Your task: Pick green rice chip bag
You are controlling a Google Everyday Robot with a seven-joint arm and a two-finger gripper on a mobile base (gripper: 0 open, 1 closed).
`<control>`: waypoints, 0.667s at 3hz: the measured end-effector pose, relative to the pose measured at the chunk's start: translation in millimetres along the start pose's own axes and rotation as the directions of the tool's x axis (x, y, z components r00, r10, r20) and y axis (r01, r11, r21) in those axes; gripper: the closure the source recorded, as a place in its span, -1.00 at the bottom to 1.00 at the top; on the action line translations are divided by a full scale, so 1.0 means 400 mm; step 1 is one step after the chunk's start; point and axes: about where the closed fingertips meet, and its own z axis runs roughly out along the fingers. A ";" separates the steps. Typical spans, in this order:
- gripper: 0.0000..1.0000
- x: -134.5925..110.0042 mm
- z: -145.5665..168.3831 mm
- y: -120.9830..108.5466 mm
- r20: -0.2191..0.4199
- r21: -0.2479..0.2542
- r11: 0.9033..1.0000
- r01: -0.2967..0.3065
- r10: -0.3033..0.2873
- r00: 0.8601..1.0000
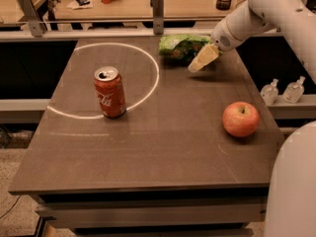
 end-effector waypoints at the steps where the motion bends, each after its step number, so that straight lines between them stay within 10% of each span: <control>1: -0.21 -0.010 0.002 0.000 0.006 0.007 0.999 0.034 -0.034 0.999; 2: 0.25 -0.008 -0.003 -0.004 -0.006 0.021 0.999 0.032 -0.032 0.999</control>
Offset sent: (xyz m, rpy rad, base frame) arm 0.0012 -0.0060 0.0115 -0.0434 -0.0364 -0.0167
